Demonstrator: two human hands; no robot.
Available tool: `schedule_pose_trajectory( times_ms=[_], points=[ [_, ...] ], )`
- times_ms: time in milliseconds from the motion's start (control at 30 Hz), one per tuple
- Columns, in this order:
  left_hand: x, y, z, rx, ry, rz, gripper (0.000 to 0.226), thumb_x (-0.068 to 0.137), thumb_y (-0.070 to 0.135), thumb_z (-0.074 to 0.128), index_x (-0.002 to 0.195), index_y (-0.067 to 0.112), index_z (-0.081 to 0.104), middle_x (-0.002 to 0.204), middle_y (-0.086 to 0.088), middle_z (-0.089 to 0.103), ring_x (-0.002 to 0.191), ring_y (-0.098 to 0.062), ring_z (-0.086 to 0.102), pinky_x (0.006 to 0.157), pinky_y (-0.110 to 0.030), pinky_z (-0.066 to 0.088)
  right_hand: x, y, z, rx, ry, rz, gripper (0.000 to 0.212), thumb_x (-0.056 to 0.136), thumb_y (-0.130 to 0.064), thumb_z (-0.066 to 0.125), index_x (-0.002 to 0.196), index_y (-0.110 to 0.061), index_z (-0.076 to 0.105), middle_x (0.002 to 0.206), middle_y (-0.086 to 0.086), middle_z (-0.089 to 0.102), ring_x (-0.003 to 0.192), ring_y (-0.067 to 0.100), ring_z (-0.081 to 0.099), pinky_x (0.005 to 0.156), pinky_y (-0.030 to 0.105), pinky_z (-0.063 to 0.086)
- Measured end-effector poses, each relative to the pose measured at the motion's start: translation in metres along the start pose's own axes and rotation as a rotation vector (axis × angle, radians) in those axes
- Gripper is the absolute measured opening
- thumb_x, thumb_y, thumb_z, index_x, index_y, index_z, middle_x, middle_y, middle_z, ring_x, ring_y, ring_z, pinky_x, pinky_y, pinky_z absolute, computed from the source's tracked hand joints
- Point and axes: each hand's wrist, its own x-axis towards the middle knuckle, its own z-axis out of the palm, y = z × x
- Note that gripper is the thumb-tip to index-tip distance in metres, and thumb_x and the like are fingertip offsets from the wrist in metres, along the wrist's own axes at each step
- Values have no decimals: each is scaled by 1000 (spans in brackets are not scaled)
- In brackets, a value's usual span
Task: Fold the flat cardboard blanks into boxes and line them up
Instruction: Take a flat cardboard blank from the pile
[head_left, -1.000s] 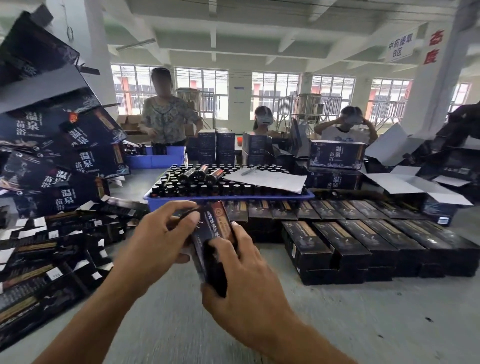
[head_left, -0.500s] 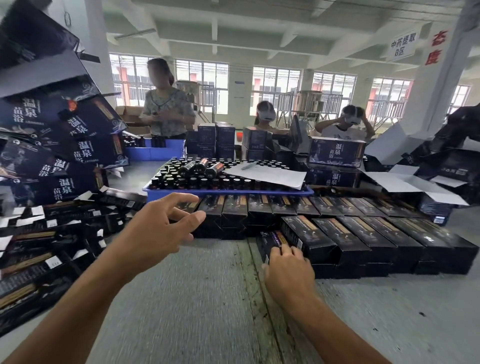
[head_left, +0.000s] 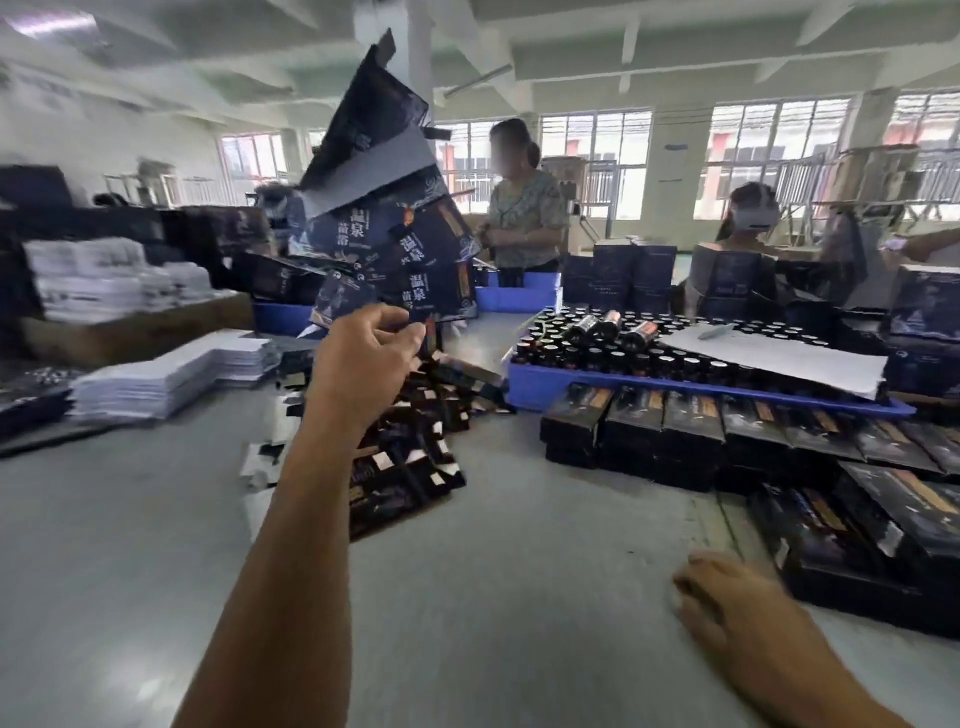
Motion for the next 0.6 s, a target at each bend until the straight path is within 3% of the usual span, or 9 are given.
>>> schedule_pose_trajectory(
  times_ms=[100,233,367,467,600],
  points=[
    [15,-38,-15,284,-12,-41,44,91,36,72,129,15,64,104,-6,72,97,-24,68,88,-36,53,-1,-2,-3,1,8,50,29,94,-41,64,122,-33,67,140,-13,54,125,10,52,101,24,41],
    [17,-81,-9,473,-343,-205,70,85,34,79,144,10,49,134,-16,61,114,-26,58,99,-40,47,0,-3,7,57,47,118,22,75,-9,87,96,-10,81,116,11,73,106,35,66,94,46,50],
    [11,-111,14,630,-651,-345,99,78,36,85,157,19,28,160,-7,35,142,-29,39,116,-46,34,1,-4,10,56,125,58,28,58,1,95,80,-10,81,95,13,77,85,39,72,79,51,55],
    [7,-121,26,730,-739,-362,108,74,37,87,159,23,22,165,-5,26,148,-30,29,118,-46,30,1,-2,8,70,103,85,23,69,-9,91,89,-14,82,107,9,75,98,34,69,90,49,53],
    [3,-127,32,782,-739,-372,109,73,36,88,158,24,21,164,-7,26,148,-34,29,118,-53,29,0,-1,6,43,40,86,25,86,-28,77,110,-22,77,129,-1,67,114,22,60,106,37,42]
  ],
)
